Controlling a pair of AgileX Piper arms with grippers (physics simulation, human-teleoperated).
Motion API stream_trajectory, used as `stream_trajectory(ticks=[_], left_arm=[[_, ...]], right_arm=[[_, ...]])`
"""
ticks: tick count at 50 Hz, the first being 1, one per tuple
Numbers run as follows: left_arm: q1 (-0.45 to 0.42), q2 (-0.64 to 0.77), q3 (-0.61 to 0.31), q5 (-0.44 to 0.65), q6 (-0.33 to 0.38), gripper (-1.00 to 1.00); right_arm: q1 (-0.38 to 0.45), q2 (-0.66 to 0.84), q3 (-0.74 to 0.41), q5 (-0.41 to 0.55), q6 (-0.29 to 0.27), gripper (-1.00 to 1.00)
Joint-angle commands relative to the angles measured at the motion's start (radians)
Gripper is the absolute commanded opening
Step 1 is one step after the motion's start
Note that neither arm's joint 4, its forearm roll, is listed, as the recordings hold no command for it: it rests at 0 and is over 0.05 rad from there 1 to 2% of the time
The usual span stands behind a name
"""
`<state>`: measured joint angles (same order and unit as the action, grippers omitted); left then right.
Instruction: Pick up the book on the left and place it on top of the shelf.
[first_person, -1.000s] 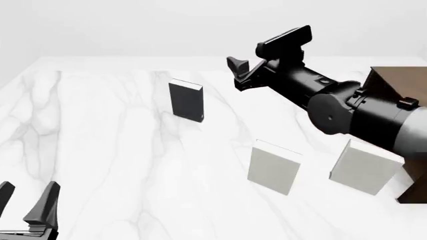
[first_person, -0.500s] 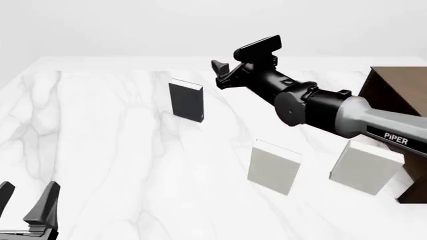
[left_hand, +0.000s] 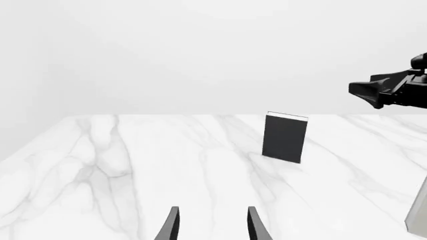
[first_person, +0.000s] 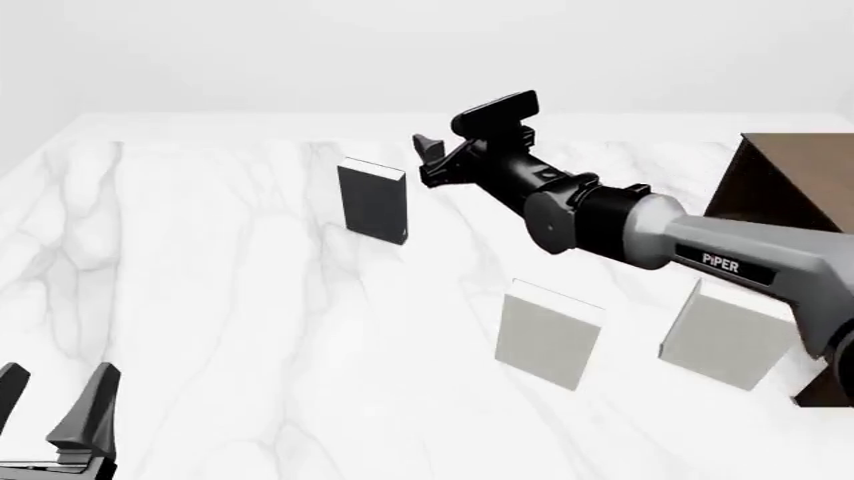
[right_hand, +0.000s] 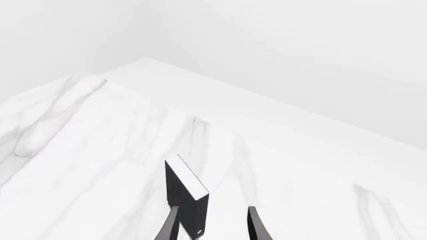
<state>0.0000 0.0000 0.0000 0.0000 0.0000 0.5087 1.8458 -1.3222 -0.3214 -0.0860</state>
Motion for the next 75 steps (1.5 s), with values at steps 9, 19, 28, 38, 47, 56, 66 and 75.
stream_trajectory(ticks=[9, 19, 28, 38, 47, 56, 66, 75], left_arm=[[0.000, 0.000, 0.000, 0.000, 0.000, 1.00], [0.000, 0.000, 0.000, 0.000, 0.000, 1.00], [0.000, 0.000, 0.000, 0.000, 0.000, 1.00], [0.000, 0.000, 0.000, 0.000, 0.000, 1.00], [0.000, 0.000, 0.000, 0.000, 0.000, 1.00], [0.000, 0.000, 0.000, 0.000, 0.000, 1.00], [0.000, 0.000, 0.000, 0.000, 0.000, 1.00], [0.000, 0.000, 0.000, 0.000, 0.000, 1.00]], right_arm=[[-0.003, 0.080, -0.032, -0.018, 0.017, 1.00], [0.003, 0.113, -0.050, -0.032, 0.024, 1.00], [0.010, 0.137, -0.055, -0.041, 0.031, 1.00], [0.005, 0.183, -0.089, -0.041, 0.033, 1.00], [0.004, 0.219, -0.114, -0.047, 0.041, 1.00], [0.009, 0.238, -0.124, -0.051, 0.049, 1.00], [0.010, 0.271, -0.147, -0.053, 0.055, 1.00], [0.012, 0.307, -0.183, -0.041, 0.058, 1.00]])
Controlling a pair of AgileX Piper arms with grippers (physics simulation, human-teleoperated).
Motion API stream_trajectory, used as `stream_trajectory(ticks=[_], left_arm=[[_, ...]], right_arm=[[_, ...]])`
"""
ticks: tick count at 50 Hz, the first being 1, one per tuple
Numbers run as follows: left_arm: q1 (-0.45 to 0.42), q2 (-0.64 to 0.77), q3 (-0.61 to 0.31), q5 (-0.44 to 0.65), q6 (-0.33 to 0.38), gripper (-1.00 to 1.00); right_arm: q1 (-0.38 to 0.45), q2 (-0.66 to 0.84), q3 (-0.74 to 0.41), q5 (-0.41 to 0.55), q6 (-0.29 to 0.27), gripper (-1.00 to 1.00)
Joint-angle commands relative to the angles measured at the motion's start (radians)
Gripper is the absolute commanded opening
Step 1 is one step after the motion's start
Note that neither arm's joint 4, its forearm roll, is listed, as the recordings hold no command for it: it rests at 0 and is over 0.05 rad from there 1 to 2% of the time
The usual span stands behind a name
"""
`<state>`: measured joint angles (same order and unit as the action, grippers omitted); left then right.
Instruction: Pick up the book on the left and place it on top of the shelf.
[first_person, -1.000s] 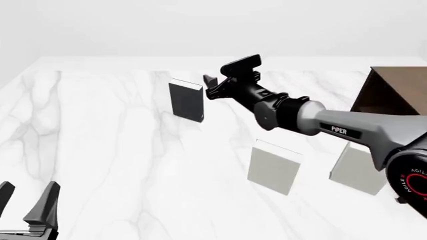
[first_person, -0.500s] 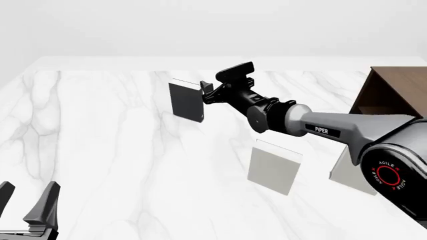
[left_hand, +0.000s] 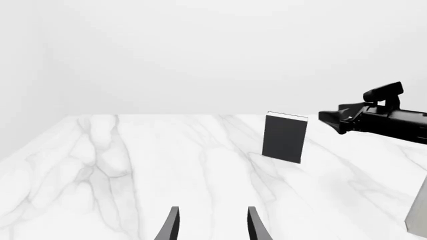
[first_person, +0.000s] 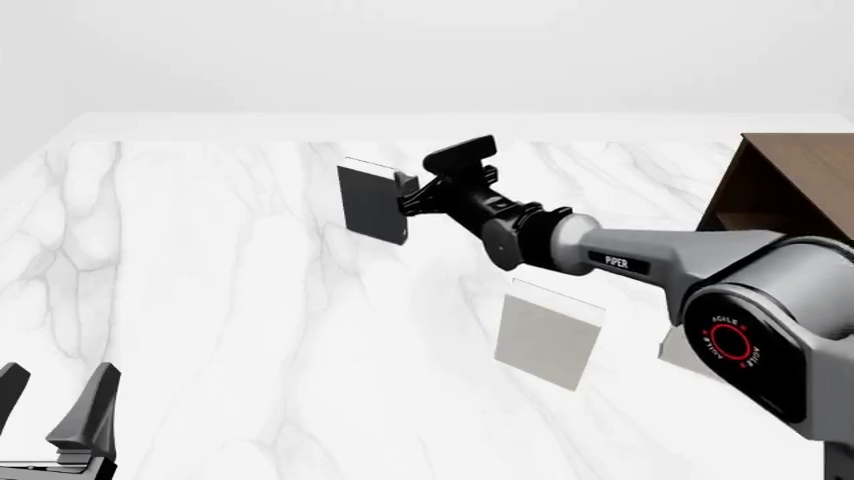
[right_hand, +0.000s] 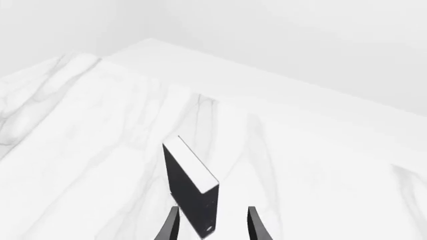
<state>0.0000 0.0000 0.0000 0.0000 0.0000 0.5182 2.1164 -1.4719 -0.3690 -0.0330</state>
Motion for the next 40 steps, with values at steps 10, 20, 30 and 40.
stream_trajectory(ticks=[10, 20, 30, 40], left_arm=[[0.000, 0.000, 0.000, 0.000, 0.000, 1.00], [0.000, 0.000, 0.000, 0.000, 0.000, 1.00], [0.000, 0.000, 0.000, 0.000, 0.000, 1.00], [0.000, 0.000, 0.000, 0.000, 0.000, 1.00]], right_arm=[[0.005, 0.070, -0.071, 0.008, 0.004, 1.00], [0.014, 0.093, -0.103, 0.012, 0.012, 1.00], [0.020, 0.122, -0.137, 0.022, 0.015, 1.00], [0.020, 0.144, -0.163, 0.029, 0.018, 1.00]])
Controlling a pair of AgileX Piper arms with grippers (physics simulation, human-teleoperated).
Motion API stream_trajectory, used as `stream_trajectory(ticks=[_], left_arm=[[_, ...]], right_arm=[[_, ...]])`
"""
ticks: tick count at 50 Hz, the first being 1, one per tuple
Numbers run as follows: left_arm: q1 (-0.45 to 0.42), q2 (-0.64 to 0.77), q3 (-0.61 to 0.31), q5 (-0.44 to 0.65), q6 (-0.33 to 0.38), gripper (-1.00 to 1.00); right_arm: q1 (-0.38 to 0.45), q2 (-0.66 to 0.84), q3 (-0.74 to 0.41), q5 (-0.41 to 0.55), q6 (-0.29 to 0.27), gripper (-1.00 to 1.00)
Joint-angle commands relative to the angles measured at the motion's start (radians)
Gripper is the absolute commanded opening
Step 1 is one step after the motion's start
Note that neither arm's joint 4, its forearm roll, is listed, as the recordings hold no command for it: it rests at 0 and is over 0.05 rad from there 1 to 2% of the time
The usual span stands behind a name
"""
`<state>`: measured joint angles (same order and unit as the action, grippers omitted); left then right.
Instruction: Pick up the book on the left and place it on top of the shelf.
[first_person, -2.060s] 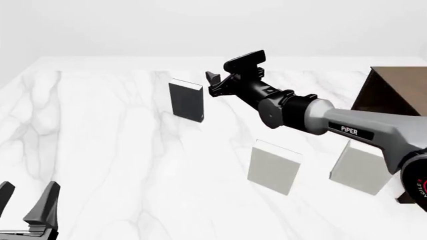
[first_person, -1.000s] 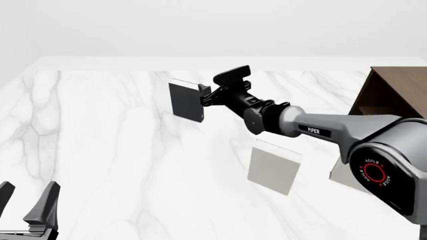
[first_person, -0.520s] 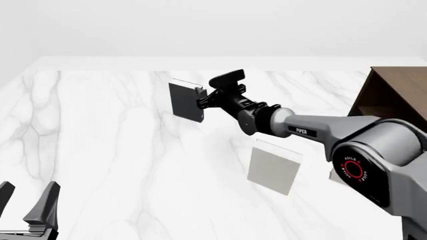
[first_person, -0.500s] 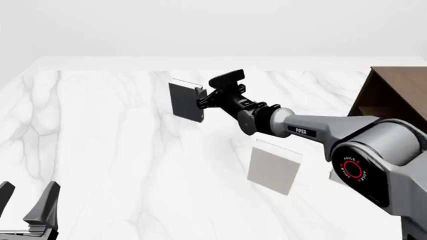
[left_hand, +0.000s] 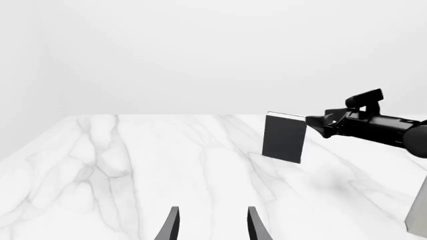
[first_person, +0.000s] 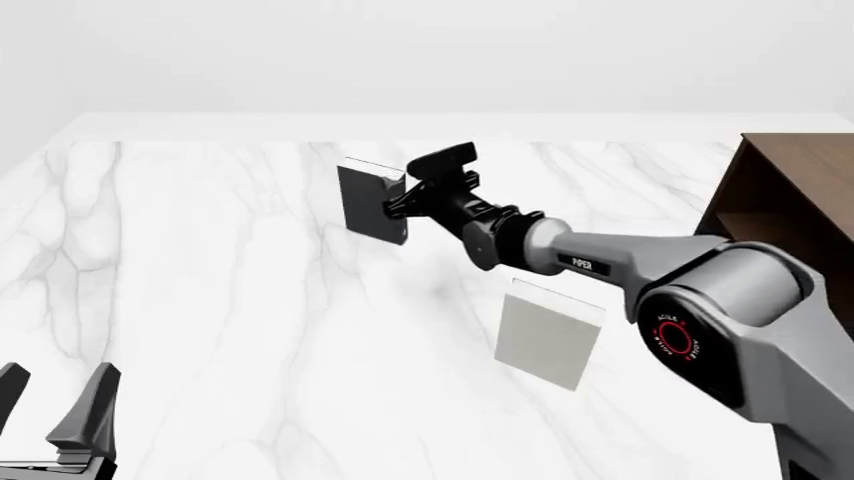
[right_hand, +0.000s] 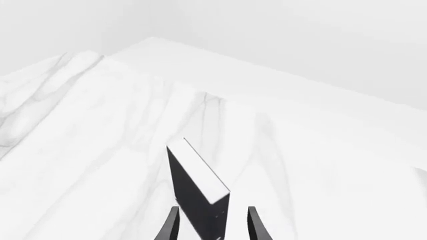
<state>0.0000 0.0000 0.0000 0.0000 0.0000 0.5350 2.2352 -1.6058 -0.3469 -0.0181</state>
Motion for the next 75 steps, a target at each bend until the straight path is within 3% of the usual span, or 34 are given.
stream_trajectory(ticks=[1, 75], left_arm=[[0.000, 0.000, 0.000, 0.000, 0.000, 1.00], [0.000, 0.000, 0.000, 0.000, 0.000, 1.00]], right_arm=[[0.003, 0.027, -0.030, 0.007, 0.003, 1.00], [0.006, 0.214, -0.246, 0.084, 0.022, 1.00]])
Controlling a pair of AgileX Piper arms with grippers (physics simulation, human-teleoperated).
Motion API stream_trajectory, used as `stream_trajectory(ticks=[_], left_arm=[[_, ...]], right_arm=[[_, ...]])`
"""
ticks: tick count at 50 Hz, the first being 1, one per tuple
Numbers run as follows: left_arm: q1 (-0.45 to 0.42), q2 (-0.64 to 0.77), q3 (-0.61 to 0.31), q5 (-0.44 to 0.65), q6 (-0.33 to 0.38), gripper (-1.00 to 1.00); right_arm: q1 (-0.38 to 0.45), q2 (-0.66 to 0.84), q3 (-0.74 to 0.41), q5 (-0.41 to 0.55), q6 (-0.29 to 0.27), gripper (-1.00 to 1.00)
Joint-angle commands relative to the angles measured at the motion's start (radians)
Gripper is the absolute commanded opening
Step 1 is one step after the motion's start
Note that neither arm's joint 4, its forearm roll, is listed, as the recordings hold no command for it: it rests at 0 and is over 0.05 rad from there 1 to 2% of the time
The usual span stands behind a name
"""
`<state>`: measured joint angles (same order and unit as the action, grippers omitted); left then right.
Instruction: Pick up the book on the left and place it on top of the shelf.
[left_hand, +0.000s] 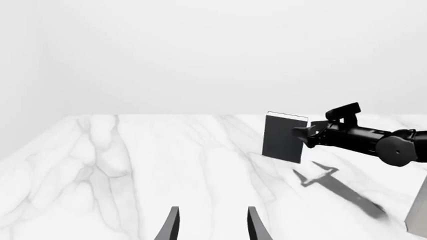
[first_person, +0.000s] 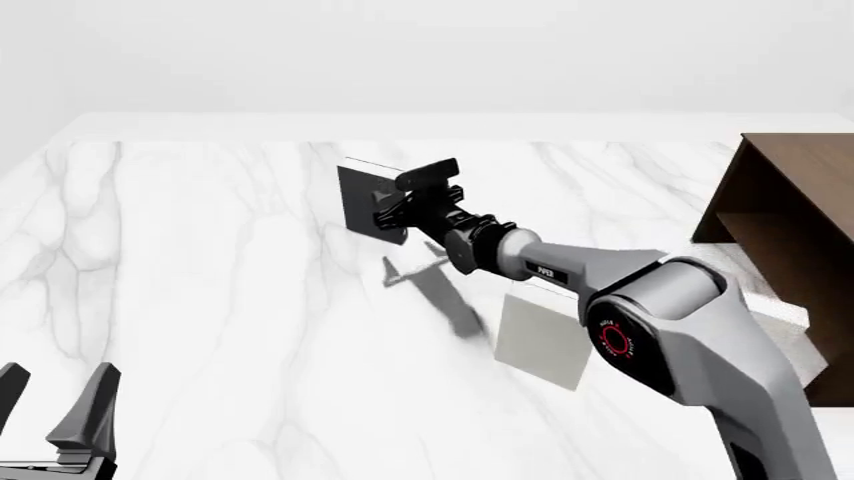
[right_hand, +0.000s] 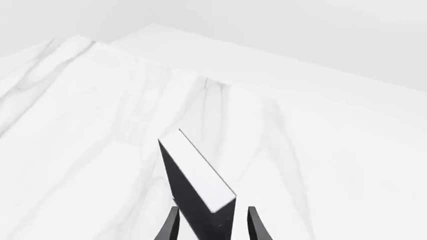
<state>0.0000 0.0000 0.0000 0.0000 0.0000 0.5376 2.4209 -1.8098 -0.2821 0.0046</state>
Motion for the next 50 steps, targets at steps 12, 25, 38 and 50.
stream_trajectory(ticks=[12, 25, 38, 50], left_arm=[[0.000, 0.000, 0.000, 0.000, 0.000, 1.00], [0.000, 0.000, 0.000, 0.000, 0.000, 1.00], [0.000, 0.000, 0.000, 0.000, 0.000, 1.00], [0.000, 0.000, 0.000, 0.000, 0.000, 1.00]], right_arm=[[0.004, 0.057, -0.087, 0.039, 0.001, 1.00], [0.008, 0.079, -0.126, 0.059, 0.002, 1.00], [0.002, 0.090, -0.132, 0.058, -0.001, 1.00], [-0.015, 0.087, -0.134, 0.051, -0.008, -1.00]])
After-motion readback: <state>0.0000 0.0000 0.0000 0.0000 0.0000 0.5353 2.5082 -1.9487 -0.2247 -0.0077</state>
